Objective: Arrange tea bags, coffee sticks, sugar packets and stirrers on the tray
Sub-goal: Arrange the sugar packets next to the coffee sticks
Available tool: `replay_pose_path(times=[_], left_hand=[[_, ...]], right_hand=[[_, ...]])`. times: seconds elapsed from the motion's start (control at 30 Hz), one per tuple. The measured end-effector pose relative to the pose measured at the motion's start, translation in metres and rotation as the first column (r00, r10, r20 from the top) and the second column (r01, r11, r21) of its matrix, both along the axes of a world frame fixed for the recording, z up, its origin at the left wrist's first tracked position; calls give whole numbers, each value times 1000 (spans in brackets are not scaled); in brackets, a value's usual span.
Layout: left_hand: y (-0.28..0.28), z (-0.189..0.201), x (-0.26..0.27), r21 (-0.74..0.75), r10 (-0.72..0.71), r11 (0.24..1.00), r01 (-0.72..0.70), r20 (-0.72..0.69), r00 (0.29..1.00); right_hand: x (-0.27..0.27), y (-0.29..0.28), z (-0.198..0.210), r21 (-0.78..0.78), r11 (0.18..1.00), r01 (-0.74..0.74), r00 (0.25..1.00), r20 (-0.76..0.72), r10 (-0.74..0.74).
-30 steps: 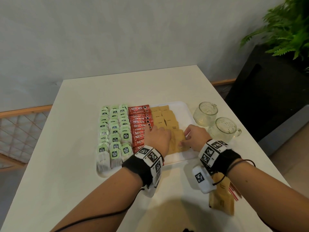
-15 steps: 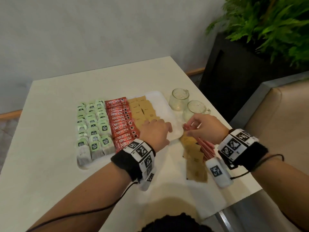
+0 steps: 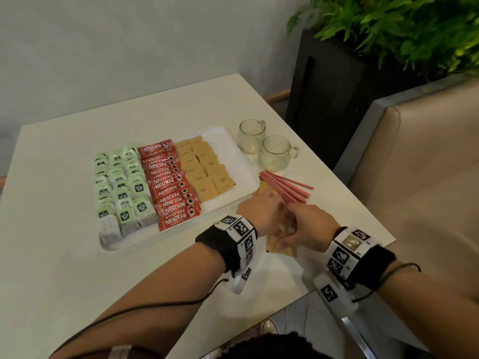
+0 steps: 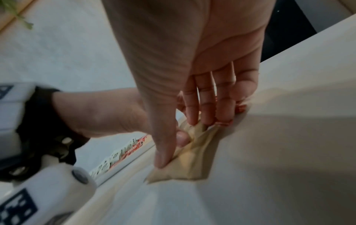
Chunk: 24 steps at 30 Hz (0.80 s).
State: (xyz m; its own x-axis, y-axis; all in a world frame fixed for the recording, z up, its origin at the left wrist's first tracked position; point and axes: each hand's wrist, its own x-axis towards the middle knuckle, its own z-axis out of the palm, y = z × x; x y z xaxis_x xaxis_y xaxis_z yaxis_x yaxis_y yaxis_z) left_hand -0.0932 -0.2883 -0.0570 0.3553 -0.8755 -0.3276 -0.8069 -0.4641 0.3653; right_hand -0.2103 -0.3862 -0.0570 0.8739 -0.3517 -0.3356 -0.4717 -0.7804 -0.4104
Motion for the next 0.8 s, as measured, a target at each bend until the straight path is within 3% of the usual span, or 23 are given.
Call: replay_pose_path(times=[0.37,0.47,0.63,0.8], left_hand=[[7,-9,-5,37,180,984,-177,-90,980],[14,-12,-4,-21,163,986,-166,-110,980],[38,-17,8,-132,277,942,-310,-220,935],[56,-17,18,-129,327,921,-368,-262,908]], right_hand=[[-9,8,-4,78,997,-13,999,-43,16],[-7,10,-2,51,998,-38,996,-79,42],[-11,13,-2,22,994,-104,988,-115,106],[-11,10,-4,151,986,-67,996,-41,74]])
